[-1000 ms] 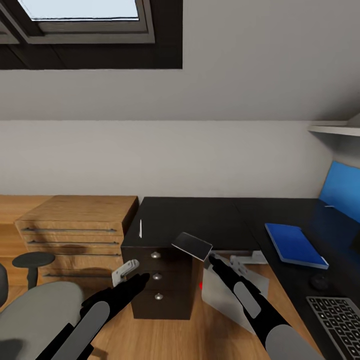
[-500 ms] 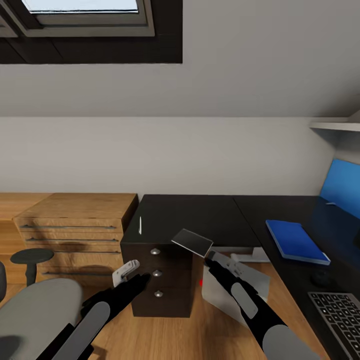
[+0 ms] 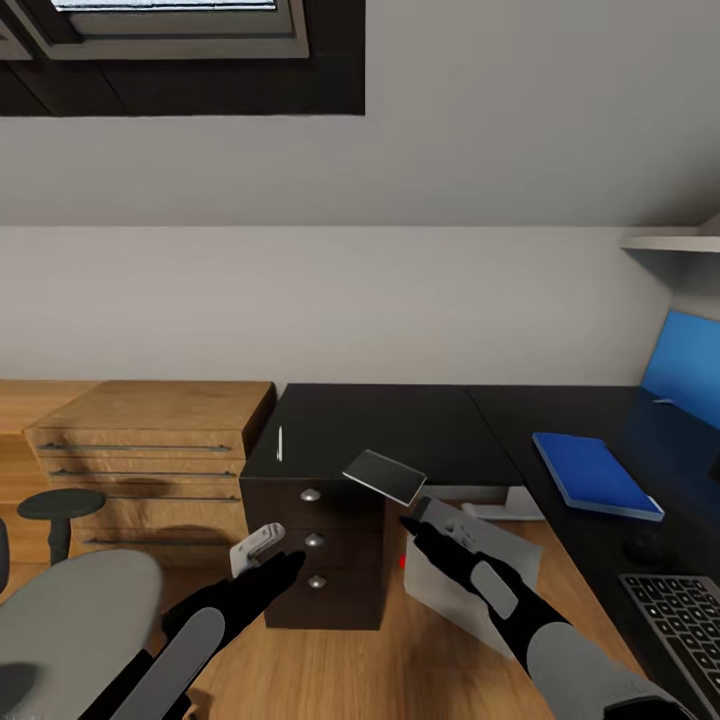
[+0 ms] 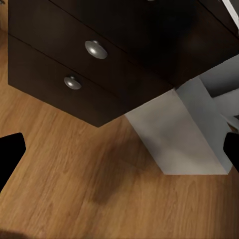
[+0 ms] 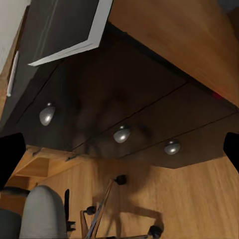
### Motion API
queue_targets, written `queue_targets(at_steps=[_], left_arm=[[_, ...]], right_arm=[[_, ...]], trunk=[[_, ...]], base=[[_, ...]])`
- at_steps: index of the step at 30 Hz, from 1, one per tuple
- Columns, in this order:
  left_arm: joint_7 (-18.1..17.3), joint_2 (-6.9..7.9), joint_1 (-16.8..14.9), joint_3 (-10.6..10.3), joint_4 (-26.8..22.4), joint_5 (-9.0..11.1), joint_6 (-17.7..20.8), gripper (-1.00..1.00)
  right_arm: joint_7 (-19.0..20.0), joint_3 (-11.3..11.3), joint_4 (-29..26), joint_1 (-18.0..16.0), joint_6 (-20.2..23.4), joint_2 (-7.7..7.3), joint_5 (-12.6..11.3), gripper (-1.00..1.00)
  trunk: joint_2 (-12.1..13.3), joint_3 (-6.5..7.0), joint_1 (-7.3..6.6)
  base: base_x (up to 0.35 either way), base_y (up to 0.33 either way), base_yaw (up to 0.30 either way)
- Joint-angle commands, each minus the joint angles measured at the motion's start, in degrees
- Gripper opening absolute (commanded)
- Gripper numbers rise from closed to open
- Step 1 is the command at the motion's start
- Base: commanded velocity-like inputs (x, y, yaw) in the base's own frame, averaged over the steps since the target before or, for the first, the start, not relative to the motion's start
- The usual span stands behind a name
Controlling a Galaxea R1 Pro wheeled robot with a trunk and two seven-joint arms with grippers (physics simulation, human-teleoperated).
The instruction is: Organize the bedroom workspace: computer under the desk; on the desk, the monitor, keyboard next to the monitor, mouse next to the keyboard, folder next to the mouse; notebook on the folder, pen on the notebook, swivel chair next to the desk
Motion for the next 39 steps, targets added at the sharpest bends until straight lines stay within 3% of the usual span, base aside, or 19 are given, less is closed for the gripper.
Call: queue_targets(at_steps=[1, 10, 12, 14, 16, 21, 23, 28, 39], left_arm=[[0.34, 0.04, -0.07, -0.08, -0.07, 0.23, 0.12, 1.00], [0.31, 0.04, -0.07, -0.14, -0.07, 0.23, 0.12, 1.00], [0.33, 0.04, -0.07, -0.16, -0.07, 0.23, 0.12, 1.00], [0.31, 0.05, -0.07, -0.17, -0.07, 0.21, 0.12, 1.00], [0.31, 0.04, -0.07, -0.17, -0.07, 0.22, 0.12, 1.00], [0.23, 0.09, -0.07, -0.16, -0.07, 0.25, 0.22, 1.00], [0.15, 0.15, -0.07, -0.59, -0.07, 0.24, 0.29, 1.00], [0.12, 0.13, -0.07, -1.06, -0.07, 0.26, 0.30, 1.00], [-0.06, 0.30, -0.07, -1.14, -0.05, 0.23, 0.38, 1.00]], right_arm=[[0.60, 0.16, 0.14, -0.12, 0.41, -0.26, -0.46, 1.00], [4.09, -0.07, 0.16, -0.24, 4.01, -1.66, -0.91, 1.00], [4.53, -0.12, 0.12, -0.24, 4.39, -1.77, -1.65, 1.00], [4.89, -0.11, -0.03, -0.25, 4.71, -1.86, -3.85, 1.00], [4.92, -0.11, -0.10, -0.25, 4.74, -1.87, -4.12, 1.00], [5.48, -0.11, -0.39, -0.25, 4.59, -1.88, -4.48, 1.00], [9.56, -0.07, -0.71, -0.25, 4.38, -1.94, -4.43, 1.00], [13.70, -0.02, -0.82, -0.25, 4.19, -2.10, -4.39, 1.00], [13.52, -0.29, -0.47, -0.25, 2.78, -1.99, -4.60, 1.00]], trunk=[[-0.45, -0.25, 0.22], [-4.06, -1.86, 2.20], [-4.86, -2.22, 2.64], [-5.66, -2.58, 3.08], [-6.47, -2.94, 3.52], [-6.47, -2.94, 3.52], [-6.47, -2.94, 3.52], [-6.47, -2.94, 3.52], [-6.47, -2.94, 3.52]], base=[[0.000, 0.000, 0.000], [0.000, 0.000, 0.000], [0.000, 0.000, 0.000], [0.000, 0.000, 0.000], [0.000, 0.000, 0.000], [0.000, 0.000, 0.000], [0.000, 0.000, 0.000], [0.000, 0.000, 0.000], [0.119, 0.000, 0.000]])
